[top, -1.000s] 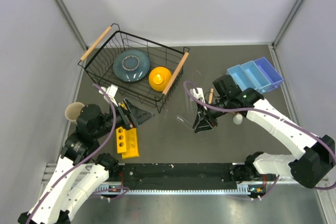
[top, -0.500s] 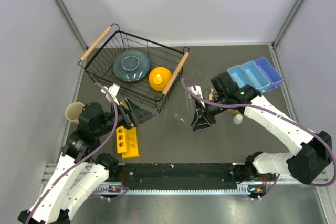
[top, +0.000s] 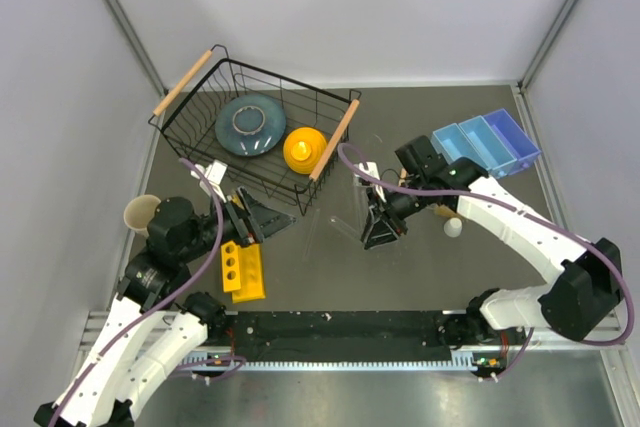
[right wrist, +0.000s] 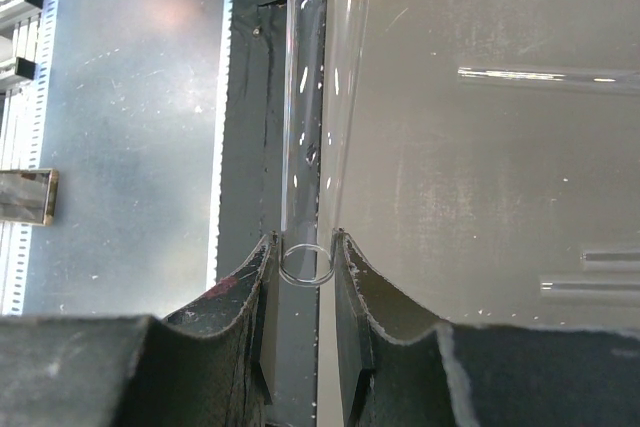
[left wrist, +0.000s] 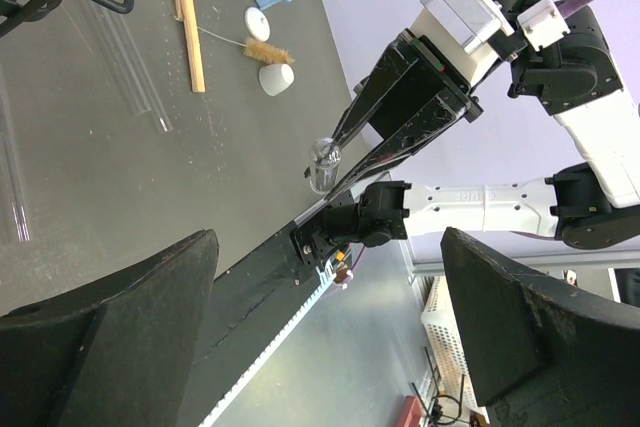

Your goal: Organize the chemistry lab equipment

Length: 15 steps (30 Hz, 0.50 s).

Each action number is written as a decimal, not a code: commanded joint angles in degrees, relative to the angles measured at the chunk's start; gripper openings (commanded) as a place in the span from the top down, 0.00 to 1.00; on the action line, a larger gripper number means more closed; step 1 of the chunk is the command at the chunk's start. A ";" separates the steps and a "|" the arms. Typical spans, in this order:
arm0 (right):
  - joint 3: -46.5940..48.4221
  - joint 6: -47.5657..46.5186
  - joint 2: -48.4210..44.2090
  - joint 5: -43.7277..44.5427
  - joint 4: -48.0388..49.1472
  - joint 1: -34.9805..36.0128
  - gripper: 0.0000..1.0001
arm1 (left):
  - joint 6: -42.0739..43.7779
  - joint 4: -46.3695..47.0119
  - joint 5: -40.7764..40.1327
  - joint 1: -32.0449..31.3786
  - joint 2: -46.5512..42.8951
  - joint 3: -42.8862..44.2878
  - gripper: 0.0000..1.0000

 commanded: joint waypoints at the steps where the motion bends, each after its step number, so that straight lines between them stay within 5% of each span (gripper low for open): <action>1: 2.88 -0.85 0.36 -2.98 0.28 0.90 0.85 | 0.63 2.16 -0.50 -0.19 -0.58 1.19 0.01; 15: 3.31 -1.20 1.33 -2.37 0.37 1.52 0.85 | -2.00 4.96 -0.94 -0.19 -2.25 -2.32 0.01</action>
